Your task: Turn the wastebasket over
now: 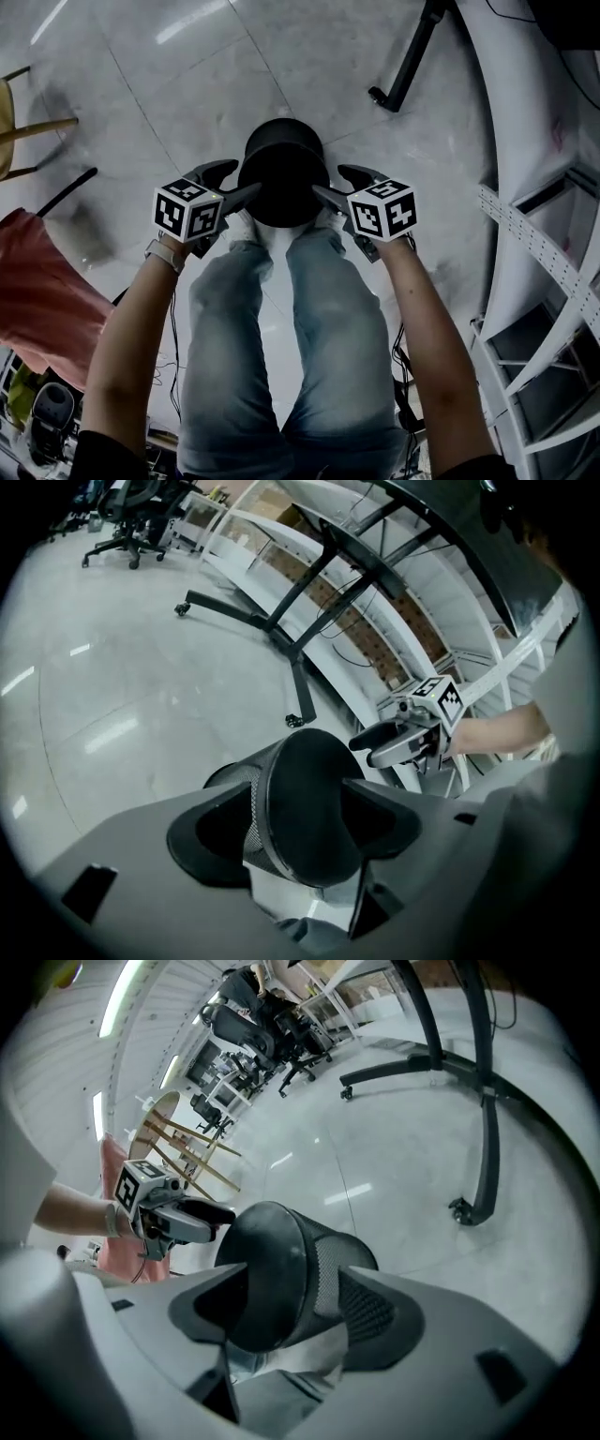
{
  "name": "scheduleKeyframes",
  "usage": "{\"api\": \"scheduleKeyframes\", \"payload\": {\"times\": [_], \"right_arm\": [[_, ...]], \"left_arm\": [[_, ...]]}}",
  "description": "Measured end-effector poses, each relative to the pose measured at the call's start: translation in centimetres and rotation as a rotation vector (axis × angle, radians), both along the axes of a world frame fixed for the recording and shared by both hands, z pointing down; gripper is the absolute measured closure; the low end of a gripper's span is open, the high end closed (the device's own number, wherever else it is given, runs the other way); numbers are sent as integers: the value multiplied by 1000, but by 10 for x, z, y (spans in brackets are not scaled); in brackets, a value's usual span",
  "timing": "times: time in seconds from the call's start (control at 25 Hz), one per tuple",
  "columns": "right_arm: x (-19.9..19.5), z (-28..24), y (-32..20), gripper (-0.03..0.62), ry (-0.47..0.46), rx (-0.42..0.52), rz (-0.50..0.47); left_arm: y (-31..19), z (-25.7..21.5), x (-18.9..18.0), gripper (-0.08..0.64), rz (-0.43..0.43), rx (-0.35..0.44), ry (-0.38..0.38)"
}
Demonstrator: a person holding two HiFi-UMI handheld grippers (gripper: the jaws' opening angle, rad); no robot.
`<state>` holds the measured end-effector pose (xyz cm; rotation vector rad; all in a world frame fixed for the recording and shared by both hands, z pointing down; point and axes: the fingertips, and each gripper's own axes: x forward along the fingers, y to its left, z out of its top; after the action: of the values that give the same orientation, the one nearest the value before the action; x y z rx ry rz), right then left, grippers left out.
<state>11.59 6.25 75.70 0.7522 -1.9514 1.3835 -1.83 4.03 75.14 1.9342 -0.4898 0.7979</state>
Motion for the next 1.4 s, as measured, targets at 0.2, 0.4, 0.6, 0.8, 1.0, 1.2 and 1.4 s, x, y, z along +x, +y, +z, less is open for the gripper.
{"api": "scheduleKeyframes", "payload": {"times": [0.2, 0.4, 0.6, 0.8, 1.0, 1.2, 1.4], "right_arm": [[-11, 32, -6, 302, -44, -48, -29], [-20, 38, -8, 283, -131, -75, -22], [-21, 38, -10, 272, -131, -94, -33], [-28, 34, -16, 273, -94, -72, 17], [-36, 13, -43, 273, -90, 36, 11], [-49, -6, -83, 273, -79, 222, -22], [-58, -9, -80, 273, -52, 319, -60]], "left_arm": [[-3, 34, 7, 264, 19, -27, -3], [-6, 41, 10, 239, 17, -67, 48], [-8, 39, 8, 250, -12, -69, 87], [-12, 33, 2, 267, -104, -47, 75], [-37, 8, -9, 284, -184, 56, 86], [-75, -15, -22, 284, -249, 180, 119], [-77, -24, -31, 284, -276, 257, 145]]}}
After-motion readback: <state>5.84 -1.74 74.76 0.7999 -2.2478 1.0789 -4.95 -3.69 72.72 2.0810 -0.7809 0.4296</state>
